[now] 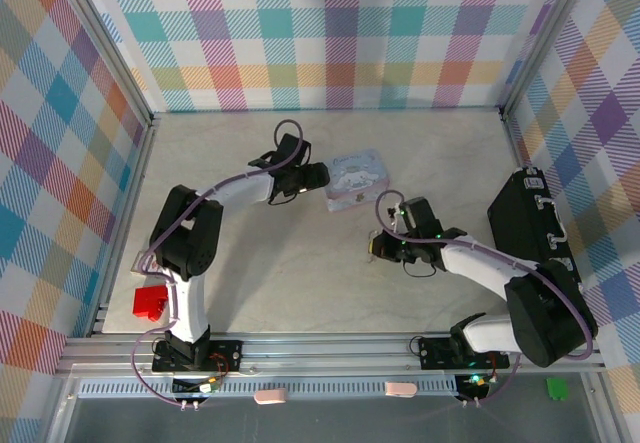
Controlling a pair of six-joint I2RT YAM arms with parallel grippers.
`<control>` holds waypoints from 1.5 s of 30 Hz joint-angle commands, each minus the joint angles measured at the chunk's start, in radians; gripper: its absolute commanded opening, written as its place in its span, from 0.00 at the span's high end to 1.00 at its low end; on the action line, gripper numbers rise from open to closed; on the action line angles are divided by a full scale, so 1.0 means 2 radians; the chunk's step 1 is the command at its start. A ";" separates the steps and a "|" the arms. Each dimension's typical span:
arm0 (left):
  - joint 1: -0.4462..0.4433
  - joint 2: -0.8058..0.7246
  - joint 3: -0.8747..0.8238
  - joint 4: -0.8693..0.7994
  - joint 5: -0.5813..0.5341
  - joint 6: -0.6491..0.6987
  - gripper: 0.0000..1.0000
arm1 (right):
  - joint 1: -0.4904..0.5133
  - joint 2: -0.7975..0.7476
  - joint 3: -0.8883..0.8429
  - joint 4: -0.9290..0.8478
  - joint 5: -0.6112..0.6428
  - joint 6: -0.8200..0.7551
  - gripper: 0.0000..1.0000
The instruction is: Unlock the padlock with the key
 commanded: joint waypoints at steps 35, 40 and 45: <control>0.047 -0.417 -0.355 0.084 -0.133 0.084 0.00 | 0.060 -0.058 0.014 -0.115 0.092 -0.068 0.40; 0.047 -0.496 -0.380 0.082 -0.205 0.089 0.00 | 0.059 -0.101 0.037 -0.125 0.136 -0.116 0.34; 0.047 -0.558 -0.400 0.083 -0.351 0.110 0.00 | 0.055 -0.169 0.039 -0.006 0.248 -0.201 0.06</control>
